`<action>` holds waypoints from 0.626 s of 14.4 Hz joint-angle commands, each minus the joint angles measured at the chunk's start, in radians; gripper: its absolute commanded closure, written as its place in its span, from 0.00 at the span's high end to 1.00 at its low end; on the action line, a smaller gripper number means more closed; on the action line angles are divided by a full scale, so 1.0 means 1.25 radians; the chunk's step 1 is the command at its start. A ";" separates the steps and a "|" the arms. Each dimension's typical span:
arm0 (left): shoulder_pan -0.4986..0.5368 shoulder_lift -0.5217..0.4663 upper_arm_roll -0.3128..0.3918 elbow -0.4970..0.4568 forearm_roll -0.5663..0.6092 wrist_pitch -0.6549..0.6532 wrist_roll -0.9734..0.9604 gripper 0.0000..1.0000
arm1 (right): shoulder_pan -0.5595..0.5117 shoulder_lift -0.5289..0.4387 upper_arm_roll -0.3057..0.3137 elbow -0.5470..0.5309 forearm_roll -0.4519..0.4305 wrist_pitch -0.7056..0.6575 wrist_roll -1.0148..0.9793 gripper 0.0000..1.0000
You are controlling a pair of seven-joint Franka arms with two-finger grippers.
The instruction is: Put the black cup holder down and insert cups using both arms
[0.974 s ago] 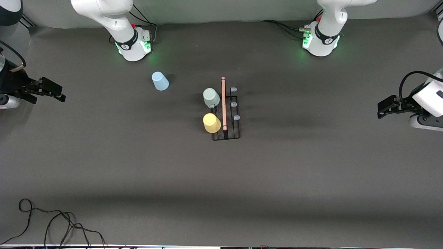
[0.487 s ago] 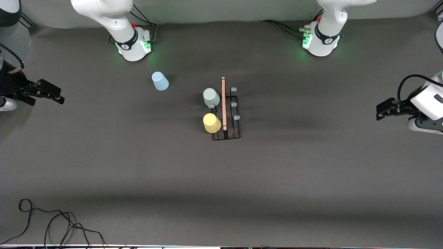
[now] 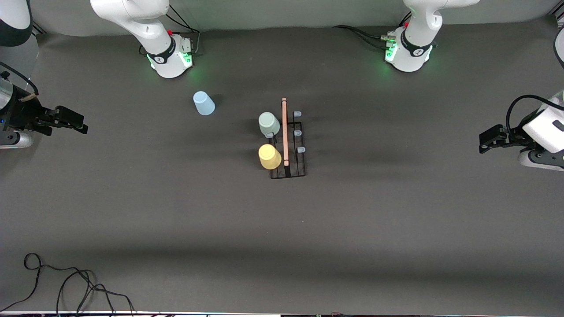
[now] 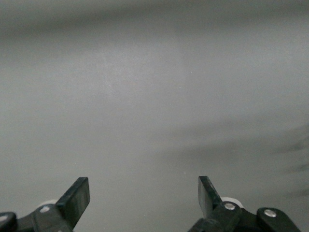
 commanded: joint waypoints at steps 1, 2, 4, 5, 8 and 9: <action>-0.003 -0.003 0.000 -0.002 0.009 0.012 -0.013 1.00 | -0.008 0.009 0.007 0.022 -0.015 -0.017 0.004 1.00; -0.004 -0.003 0.000 -0.002 0.009 0.010 -0.013 1.00 | -0.007 0.009 0.007 0.022 -0.015 -0.017 0.004 1.00; -0.003 -0.003 0.000 -0.001 0.009 0.012 -0.013 1.00 | -0.003 0.012 0.012 0.025 -0.017 -0.017 0.013 1.00; -0.004 -0.003 0.000 -0.001 0.009 0.013 -0.013 1.00 | -0.003 0.011 0.013 0.023 -0.015 -0.017 0.014 1.00; -0.007 -0.002 0.000 -0.004 0.009 0.013 -0.014 1.00 | -0.006 0.011 0.008 0.023 -0.015 -0.017 0.012 1.00; -0.009 -0.002 0.000 -0.004 0.009 0.010 -0.014 1.00 | -0.006 0.011 0.007 0.024 -0.014 -0.017 0.012 1.00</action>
